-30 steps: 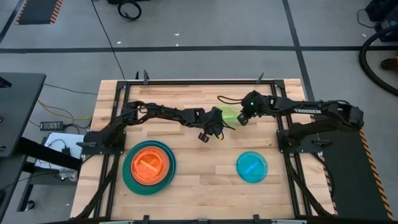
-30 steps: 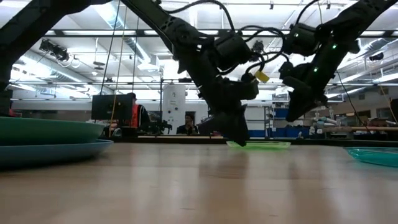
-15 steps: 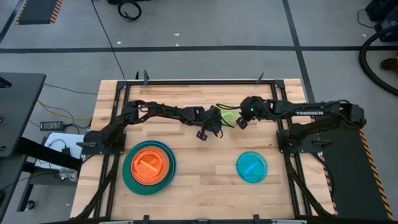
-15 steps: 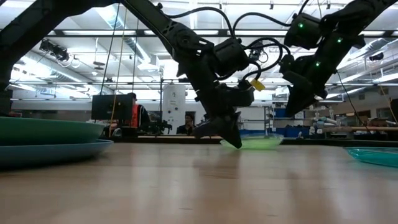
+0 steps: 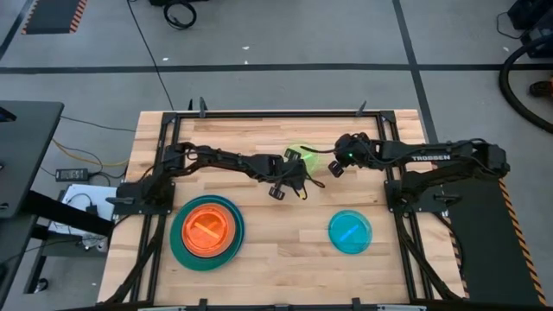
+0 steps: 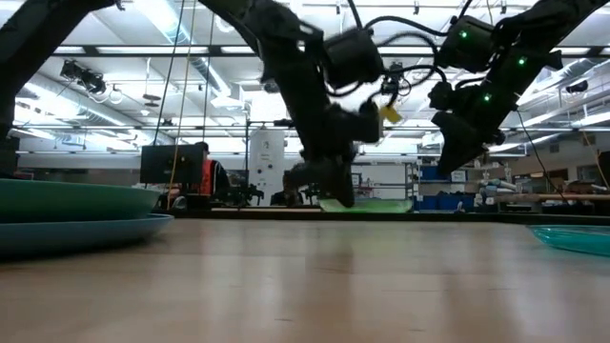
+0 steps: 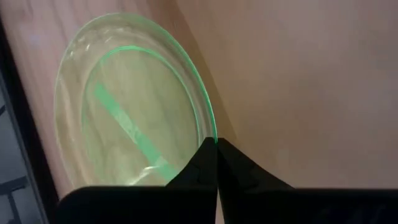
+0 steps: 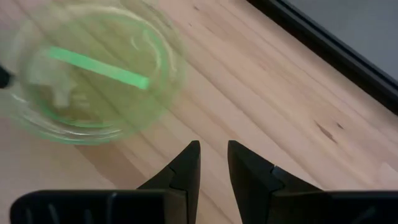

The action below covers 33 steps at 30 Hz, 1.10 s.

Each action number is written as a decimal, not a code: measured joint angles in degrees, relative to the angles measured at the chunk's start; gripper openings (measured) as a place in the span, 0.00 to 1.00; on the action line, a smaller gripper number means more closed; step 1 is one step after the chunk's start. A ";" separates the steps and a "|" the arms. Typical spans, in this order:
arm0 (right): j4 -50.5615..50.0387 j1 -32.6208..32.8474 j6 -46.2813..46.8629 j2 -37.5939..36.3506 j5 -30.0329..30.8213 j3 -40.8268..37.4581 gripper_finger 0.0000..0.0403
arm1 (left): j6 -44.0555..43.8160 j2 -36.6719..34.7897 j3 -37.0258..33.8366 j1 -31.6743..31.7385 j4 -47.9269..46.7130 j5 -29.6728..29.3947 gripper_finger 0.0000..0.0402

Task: Stack plastic plates
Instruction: Stack the light green plate on top of the light orange plate

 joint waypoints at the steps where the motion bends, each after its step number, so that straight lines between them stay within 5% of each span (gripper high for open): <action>1: -0.46 0.00 0.25 -0.19 0.46 0.00 0.23 | -0.71 -0.68 0.00 -0.35 -0.81 -0.07 0.01; 16: 4.50 0.02 -2.61 -1.45 0.78 -2.29 0.23 | -18.53 -10.06 0.04 -9.92 -15.18 -3.45 0.00; 33: 16.34 -0.20 -9.96 -1.24 -1.41 -2.29 0.23 | -62.88 -12.51 0.07 -30.31 -42.17 -3.31 0.00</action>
